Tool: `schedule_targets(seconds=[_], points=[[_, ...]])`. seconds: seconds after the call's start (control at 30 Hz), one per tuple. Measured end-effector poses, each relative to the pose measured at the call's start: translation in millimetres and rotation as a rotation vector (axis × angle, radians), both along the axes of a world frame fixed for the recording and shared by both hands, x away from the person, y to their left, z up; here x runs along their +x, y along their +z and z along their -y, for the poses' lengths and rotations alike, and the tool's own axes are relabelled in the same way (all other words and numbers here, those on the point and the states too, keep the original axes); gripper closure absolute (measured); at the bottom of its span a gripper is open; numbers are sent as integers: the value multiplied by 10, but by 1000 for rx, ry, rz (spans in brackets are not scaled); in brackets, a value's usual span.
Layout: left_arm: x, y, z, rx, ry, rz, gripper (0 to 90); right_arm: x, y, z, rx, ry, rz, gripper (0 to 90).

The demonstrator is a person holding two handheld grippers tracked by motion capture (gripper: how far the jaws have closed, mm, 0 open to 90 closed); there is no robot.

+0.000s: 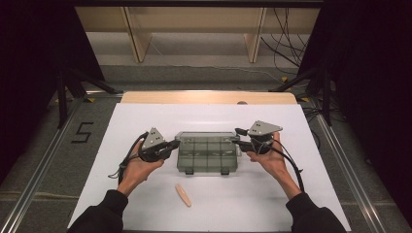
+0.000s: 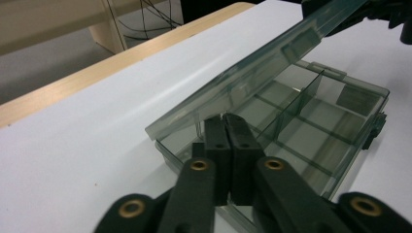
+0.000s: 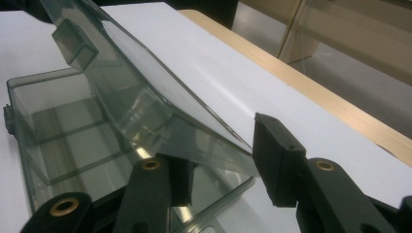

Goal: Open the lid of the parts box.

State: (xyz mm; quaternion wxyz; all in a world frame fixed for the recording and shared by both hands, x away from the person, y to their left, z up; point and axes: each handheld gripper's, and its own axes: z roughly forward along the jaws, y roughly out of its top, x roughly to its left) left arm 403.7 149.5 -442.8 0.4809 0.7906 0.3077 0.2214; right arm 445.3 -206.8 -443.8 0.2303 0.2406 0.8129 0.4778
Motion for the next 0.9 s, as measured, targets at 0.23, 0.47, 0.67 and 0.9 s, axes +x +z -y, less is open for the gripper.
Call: schedule_targets(seconds=[0.23, 0.47, 0.67, 0.9], points=[[16, -110, 54, 27, 37, -107, 666, -4, 16, 6, -10, -2, -2, 620], [33, -217, 103, 70, 57, -227, 550, -9, 17, -7, -3, -19, 12, 626], [70, -271, 98, 118, 55, -273, 537, -12, 30, -12, -1, -26, 8, 633], [75, -294, 121, 138, 45, -291, 596, -23, 59, -23, -21, -39, 9, 656]])
